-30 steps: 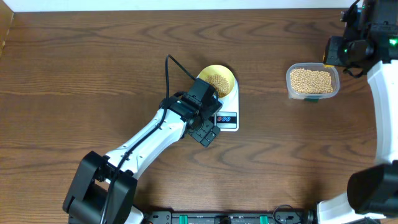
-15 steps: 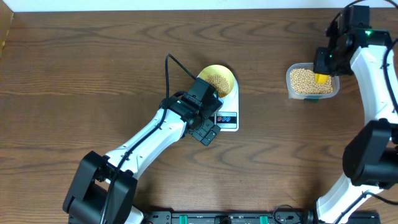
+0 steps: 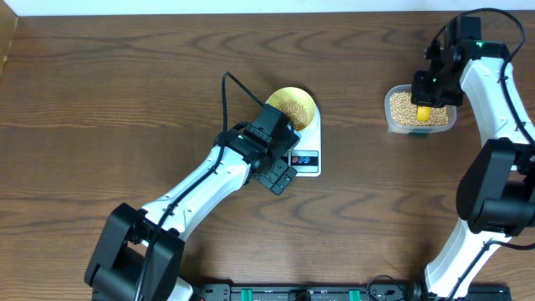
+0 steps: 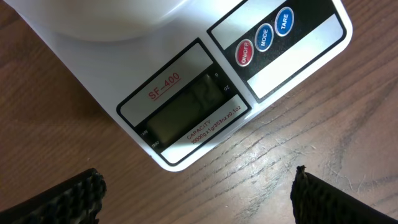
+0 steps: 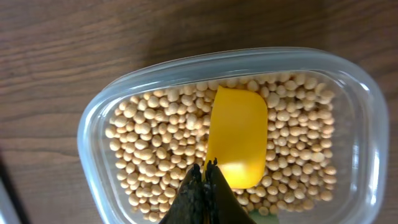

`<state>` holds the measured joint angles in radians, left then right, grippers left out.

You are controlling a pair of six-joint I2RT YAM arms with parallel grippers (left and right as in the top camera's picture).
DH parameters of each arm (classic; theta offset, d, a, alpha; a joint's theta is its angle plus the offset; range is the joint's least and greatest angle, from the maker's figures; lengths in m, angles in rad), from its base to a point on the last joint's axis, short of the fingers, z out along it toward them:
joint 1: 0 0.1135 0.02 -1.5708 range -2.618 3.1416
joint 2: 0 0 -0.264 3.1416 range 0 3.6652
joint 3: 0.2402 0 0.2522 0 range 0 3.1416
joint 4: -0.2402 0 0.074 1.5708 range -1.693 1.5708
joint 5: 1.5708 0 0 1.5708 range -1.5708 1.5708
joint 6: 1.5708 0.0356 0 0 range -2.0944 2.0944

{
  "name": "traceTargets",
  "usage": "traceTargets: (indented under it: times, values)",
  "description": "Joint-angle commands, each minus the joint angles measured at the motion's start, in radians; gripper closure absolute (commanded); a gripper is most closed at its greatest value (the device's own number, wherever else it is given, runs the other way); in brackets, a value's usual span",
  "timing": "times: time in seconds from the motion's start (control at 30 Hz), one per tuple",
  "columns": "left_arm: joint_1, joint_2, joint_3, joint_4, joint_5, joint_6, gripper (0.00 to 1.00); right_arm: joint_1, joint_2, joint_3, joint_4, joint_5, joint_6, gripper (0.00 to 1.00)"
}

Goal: Scoop item into bowl and weigh 50g on scale
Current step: 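Dip the yellow scoop into the soybeans with the right gripper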

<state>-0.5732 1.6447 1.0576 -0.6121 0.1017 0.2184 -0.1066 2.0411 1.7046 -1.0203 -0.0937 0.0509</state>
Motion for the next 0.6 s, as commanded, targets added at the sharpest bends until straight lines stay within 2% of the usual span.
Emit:
traceTargets:
  times: [0.0, 0.3, 0.57]
  values:
    - [-0.002, 0.005, -0.005, 0.001, -0.01, 0.017, 0.02, -0.029, 0.042, 0.003, -0.001, -0.117, -0.041, 0.99]
    - [-0.002, 0.005, -0.005, 0.001, -0.01, 0.017, 0.02, -0.143, 0.042, 0.003, -0.004, -0.423, -0.041, 0.99]
    - [-0.002, 0.005, -0.005, 0.001, -0.01, 0.017, 0.02, -0.24, 0.042, 0.003, -0.037, -0.516, -0.043, 0.99]
